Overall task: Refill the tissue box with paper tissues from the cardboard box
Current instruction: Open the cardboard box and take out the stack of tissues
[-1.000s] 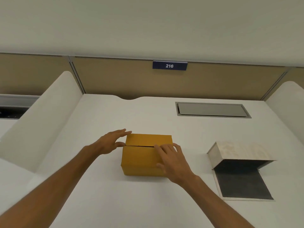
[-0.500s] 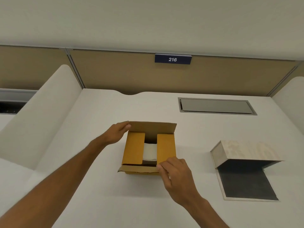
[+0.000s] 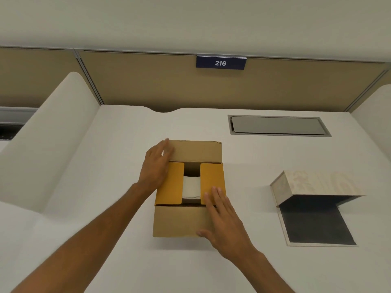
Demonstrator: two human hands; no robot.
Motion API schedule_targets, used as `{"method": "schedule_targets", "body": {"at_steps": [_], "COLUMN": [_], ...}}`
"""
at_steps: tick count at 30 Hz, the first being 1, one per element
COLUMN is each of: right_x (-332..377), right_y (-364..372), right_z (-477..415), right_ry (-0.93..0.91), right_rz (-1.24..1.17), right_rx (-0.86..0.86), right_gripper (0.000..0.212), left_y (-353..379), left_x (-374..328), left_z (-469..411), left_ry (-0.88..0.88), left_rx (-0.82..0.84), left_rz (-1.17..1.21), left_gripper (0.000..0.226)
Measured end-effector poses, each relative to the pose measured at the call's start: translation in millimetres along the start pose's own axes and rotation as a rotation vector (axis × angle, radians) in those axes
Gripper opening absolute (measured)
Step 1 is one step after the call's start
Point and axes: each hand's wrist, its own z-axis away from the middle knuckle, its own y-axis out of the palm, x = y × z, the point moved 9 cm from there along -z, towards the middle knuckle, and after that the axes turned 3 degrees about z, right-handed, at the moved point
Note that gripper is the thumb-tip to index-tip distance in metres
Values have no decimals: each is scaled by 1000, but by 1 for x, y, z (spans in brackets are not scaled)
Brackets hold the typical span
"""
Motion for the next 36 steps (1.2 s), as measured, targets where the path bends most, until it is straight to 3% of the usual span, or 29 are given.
{"method": "schedule_targets", "body": {"at_steps": [2, 8, 14, 18, 22, 26, 31, 36], "right_x": [-2, -4, -8, -8, -5, 2, 1, -3], "right_y": [7, 16, 17, -3, -28, -28, -19, -44], "right_z": [0, 0, 0, -2, -28, -67, -89, -83], "right_ry": [14, 54, 26, 38, 53, -12, -47, -11], "right_rz": [13, 117, -4, -107, -40, 56, 210, 47], "right_rx": [13, 1, 62, 75, 9, 50, 160, 78], "right_gripper": [100, 94, 95, 90, 58, 52, 61, 49], "left_y": [15, 40, 35, 29, 36, 43, 27, -7], "left_x": [-9, 1, -7, -26, -40, -45, -53, -53], "left_z": [6, 14, 16, 24, 42, 58, 62, 63], "left_ry": [156, 74, 55, 136, 267, 406, 413, 388], "left_rx": [75, 289, 305, 257, 334, 425, 421, 391], "left_rz": [-244, -310, -326, -333, -365, -504, -582, -568], "left_gripper": [56, 81, 85, 87, 81, 78, 79, 69]}}
